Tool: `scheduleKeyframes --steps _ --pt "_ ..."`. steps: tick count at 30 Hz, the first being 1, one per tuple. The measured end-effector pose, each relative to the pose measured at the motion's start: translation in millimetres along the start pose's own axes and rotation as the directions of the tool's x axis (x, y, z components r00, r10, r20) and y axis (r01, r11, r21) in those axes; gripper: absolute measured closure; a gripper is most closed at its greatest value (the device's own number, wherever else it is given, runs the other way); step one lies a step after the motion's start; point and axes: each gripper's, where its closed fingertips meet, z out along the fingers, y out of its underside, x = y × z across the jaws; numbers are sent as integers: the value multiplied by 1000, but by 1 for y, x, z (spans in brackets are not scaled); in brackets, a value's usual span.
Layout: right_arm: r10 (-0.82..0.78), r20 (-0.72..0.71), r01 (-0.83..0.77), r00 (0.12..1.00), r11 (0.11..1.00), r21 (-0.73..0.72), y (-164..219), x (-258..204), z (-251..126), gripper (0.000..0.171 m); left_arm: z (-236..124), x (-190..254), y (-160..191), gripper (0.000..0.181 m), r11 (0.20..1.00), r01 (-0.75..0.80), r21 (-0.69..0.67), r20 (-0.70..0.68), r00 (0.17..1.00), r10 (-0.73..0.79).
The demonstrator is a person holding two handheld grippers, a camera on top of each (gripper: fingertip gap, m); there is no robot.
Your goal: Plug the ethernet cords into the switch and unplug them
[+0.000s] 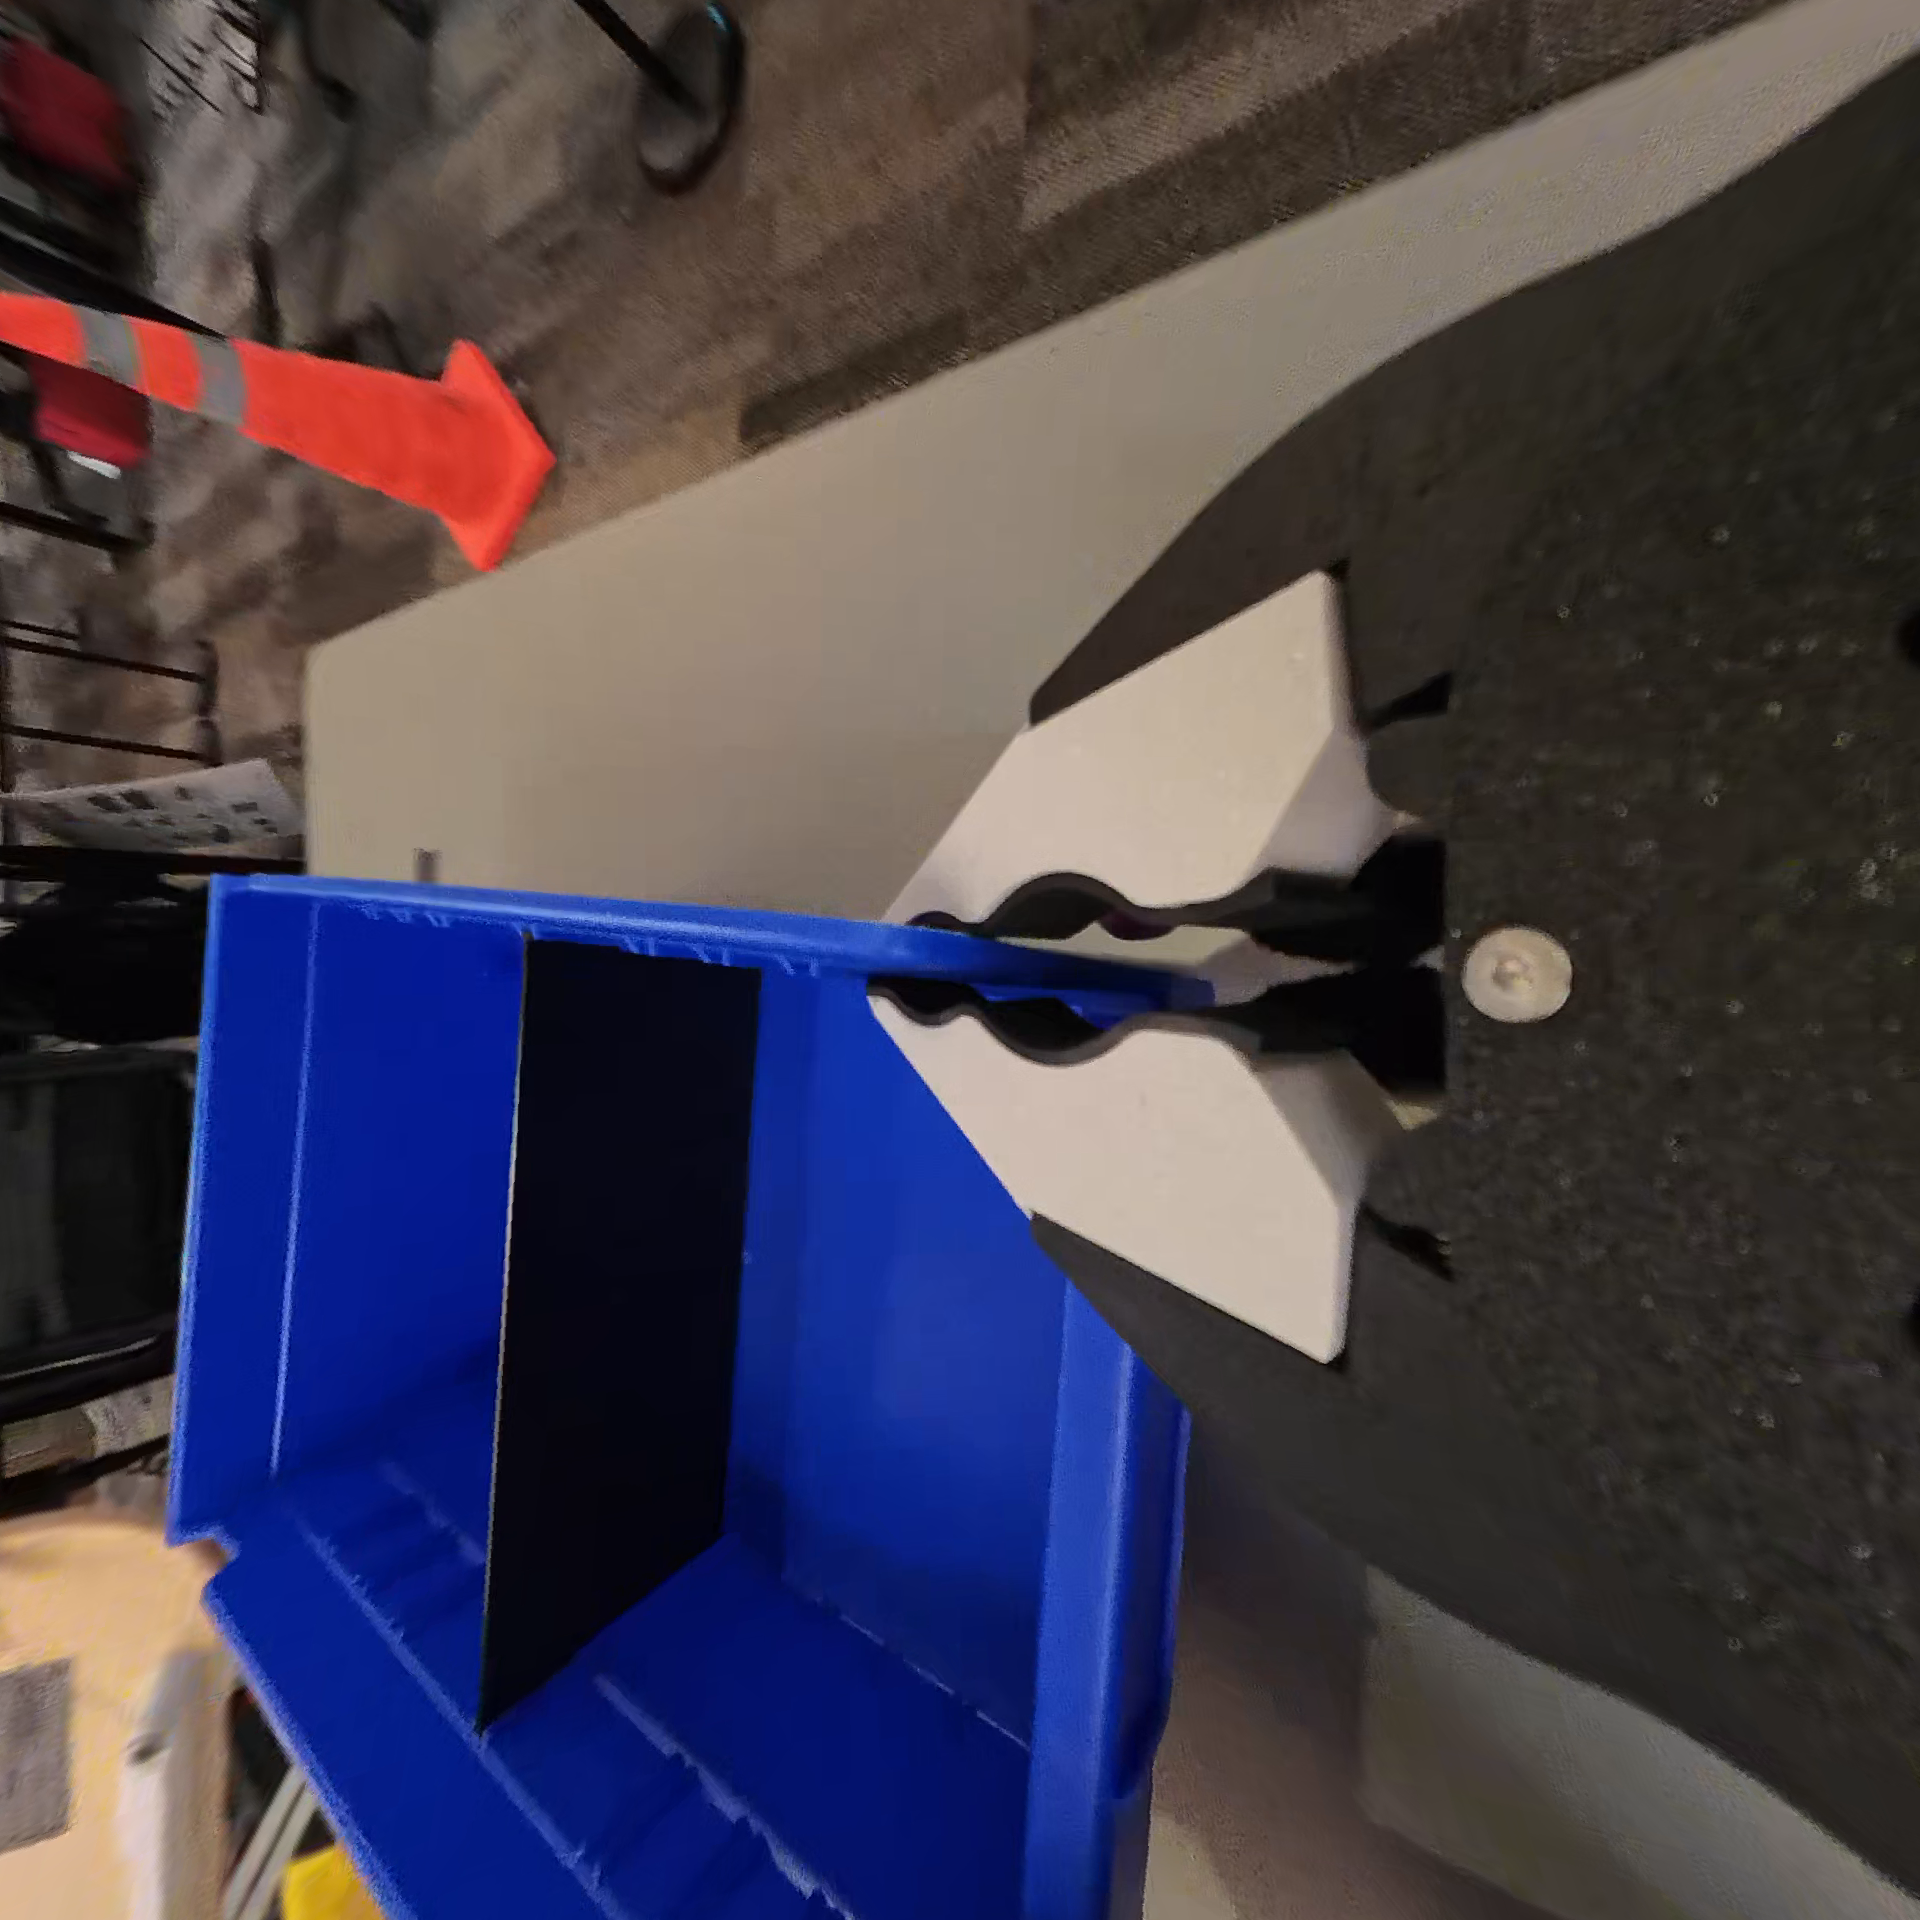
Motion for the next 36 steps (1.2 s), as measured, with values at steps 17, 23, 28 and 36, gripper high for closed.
scheduleKeyframes --steps 17,23,28,36 --pt "67 -136 -65 988 998 17 -5 11 1 146 -76 -15 26 155 991 45 -124 -387 918 -90" --pt "-79 -32 85 996 960 266 -88 -70 -54 131 -129 -225 32 142 999 -29 38 176 984 22" --pt "-170 394 107 903 978 179 -50 -265 -61 133 -116 -293 99 126 995 59 -77 270 962 -36" --pt "-97 256 105 962 994 -18 11 -325 22 116 -88 -301 129 139 981 143 -130 181 976 -119"
